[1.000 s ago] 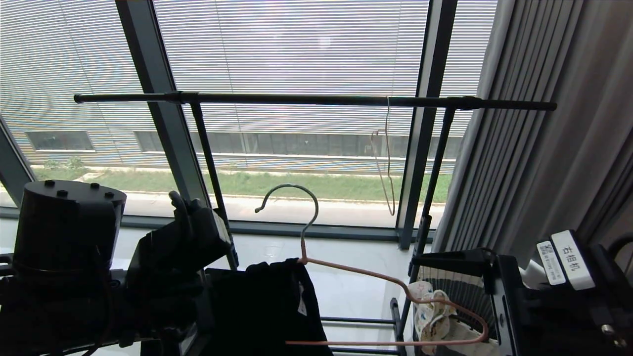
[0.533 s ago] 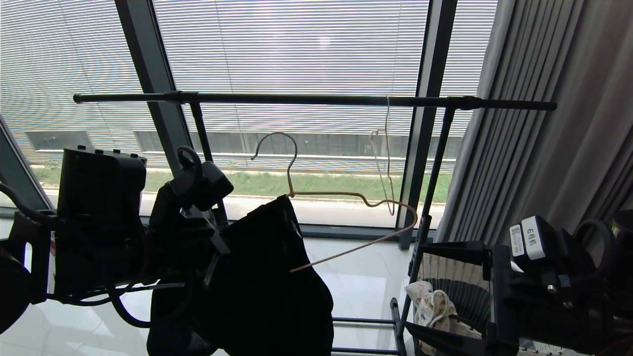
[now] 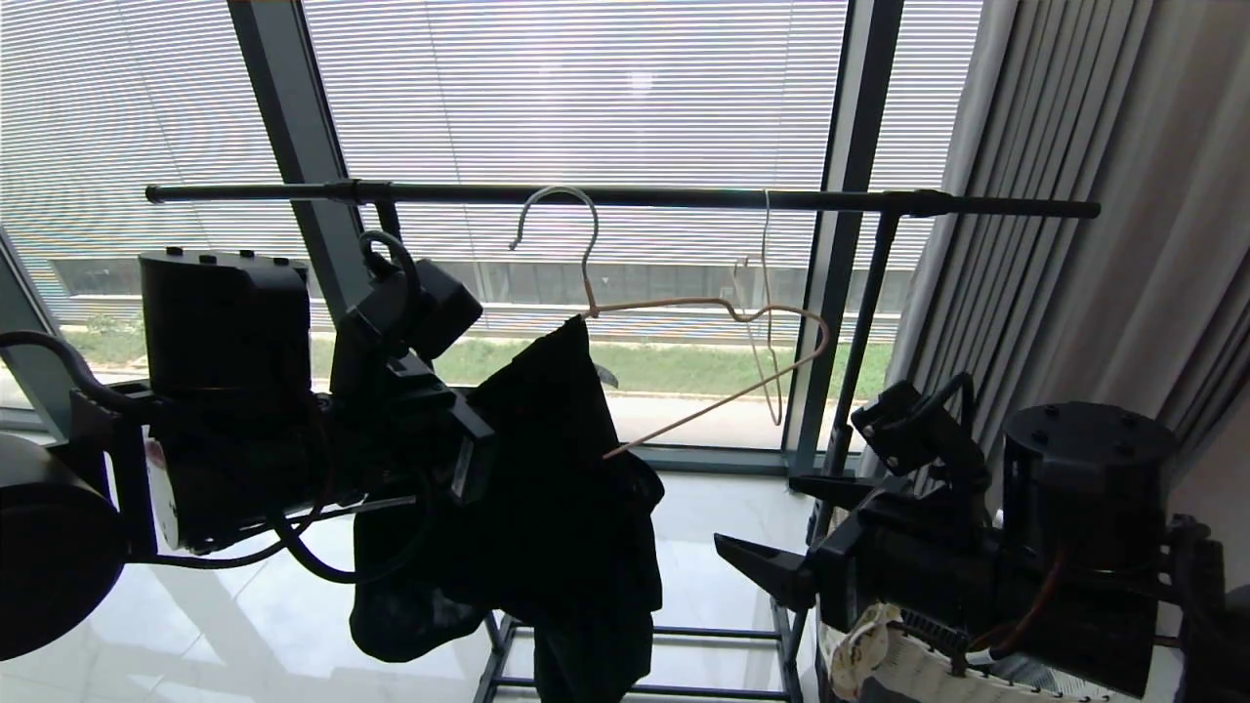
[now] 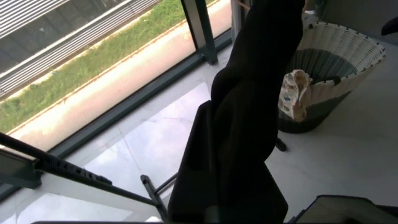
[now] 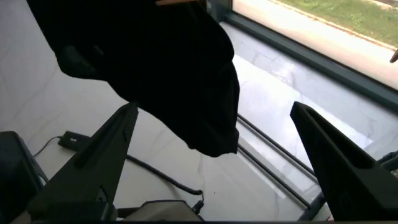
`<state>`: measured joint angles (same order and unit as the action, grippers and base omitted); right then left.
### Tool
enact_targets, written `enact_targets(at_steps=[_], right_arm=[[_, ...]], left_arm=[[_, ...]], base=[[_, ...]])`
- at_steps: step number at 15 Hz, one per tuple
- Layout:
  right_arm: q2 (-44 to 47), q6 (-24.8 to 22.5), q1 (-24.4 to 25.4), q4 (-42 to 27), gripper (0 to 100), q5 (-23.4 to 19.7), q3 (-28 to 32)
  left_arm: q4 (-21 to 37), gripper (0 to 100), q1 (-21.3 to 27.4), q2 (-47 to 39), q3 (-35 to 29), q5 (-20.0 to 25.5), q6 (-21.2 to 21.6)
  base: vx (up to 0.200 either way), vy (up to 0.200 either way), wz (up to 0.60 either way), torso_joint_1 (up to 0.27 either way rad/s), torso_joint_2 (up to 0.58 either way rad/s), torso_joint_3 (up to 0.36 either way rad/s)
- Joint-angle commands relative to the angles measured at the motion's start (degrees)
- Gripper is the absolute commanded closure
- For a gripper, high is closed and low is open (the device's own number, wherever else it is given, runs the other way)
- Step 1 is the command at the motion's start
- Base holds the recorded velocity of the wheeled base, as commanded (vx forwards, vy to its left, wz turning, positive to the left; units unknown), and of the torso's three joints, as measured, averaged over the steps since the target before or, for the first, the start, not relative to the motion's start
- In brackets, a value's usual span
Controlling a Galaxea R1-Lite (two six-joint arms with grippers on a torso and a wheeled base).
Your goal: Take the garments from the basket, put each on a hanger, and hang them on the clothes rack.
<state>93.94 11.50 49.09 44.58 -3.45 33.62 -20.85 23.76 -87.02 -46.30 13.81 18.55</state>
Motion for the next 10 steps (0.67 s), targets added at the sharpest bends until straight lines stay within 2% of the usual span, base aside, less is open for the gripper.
enact_targets(at_steps=[1,4,7,10], right_arm=[[8.98,2.92,1.01,0.16,0,2.92,7.07],[14.34,2.83,1.01,2.0,0,5.21,11.91],[16.19,2.74,1.62,2.09,0,5.82,11.91],[18.56,2.65,2.41,2.09,0,10.13,11.99]], left_arm=[[0.02,100,0.5,-0.08,-0.72,0.07,0.08],[0.02,100,0.76,-0.26,-1.42,0.07,0.25],[0.02,100,1.2,-0.17,-2.22,0.07,0.25],[0.02,100,1.9,0.18,-2.3,0.07,0.25]], base=[[0.0,0.0,0.0,0.0,0.0,0.0],[0.0,0.0,0.0,0.0,0.0,0.0],[0.0,0.0,0.0,0.0,0.0,0.0],[0.0,0.0,0.0,0.0,0.0,0.0]])
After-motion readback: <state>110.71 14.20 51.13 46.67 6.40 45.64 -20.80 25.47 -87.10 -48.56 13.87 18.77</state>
